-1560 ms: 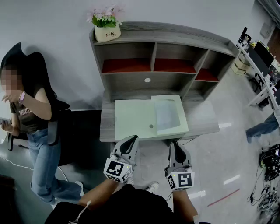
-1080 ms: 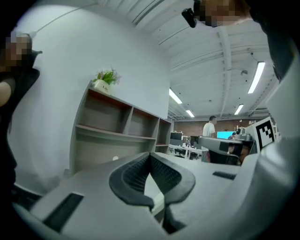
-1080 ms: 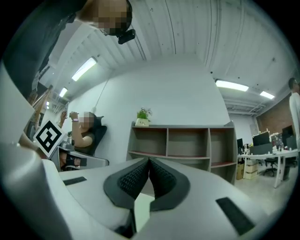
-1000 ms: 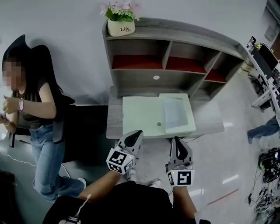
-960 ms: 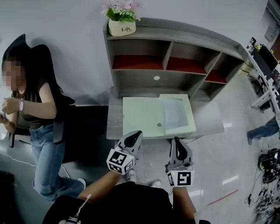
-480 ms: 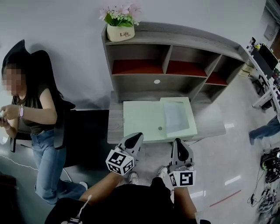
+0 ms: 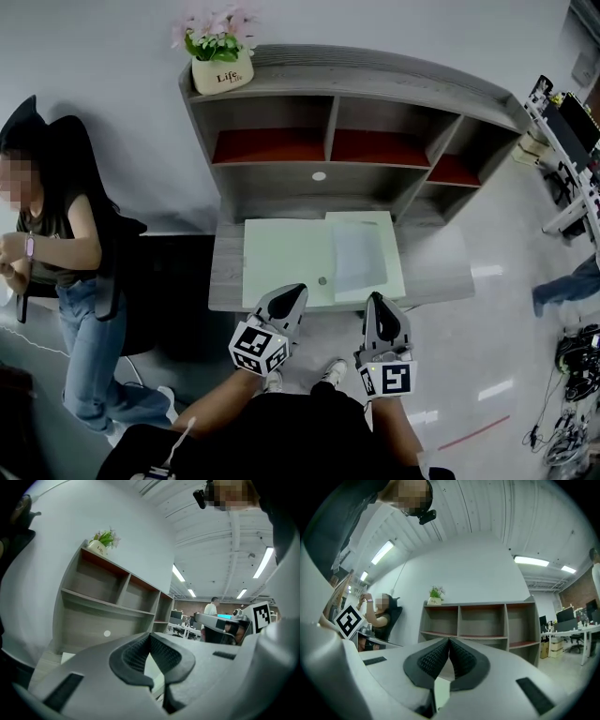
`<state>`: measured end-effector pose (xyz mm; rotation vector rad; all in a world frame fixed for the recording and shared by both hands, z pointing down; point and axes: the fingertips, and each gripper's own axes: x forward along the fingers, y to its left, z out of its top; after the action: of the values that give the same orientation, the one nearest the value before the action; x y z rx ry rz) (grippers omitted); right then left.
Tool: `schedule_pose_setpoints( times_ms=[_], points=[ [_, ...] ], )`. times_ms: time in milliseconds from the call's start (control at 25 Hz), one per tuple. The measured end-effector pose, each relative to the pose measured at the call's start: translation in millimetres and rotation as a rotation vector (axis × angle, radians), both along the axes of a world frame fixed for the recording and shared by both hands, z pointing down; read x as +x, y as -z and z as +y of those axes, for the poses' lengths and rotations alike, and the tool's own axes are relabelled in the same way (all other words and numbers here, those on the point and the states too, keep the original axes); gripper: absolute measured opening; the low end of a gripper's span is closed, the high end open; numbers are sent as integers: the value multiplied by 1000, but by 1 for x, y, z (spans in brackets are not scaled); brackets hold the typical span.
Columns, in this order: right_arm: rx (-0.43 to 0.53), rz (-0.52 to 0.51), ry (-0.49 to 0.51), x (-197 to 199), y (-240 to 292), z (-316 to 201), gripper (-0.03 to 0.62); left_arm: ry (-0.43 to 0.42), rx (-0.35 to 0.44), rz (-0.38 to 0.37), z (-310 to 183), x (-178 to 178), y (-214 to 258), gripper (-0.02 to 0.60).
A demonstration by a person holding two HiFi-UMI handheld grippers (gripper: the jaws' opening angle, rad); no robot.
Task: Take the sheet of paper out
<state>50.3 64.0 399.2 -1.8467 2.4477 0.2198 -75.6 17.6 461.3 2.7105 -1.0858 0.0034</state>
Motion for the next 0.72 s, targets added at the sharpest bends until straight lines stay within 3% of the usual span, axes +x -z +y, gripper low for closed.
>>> schedule_pose_setpoints(
  times_ms=[160, 720],
  points=[
    [7, -47, 48, 26, -1, -6, 26, 30, -13, -18, -7, 22, -6, 6],
    [-17, -50, 113, 97, -17, -37, 26, 129, -42, -62, -29, 78, -24, 6]
  ],
)
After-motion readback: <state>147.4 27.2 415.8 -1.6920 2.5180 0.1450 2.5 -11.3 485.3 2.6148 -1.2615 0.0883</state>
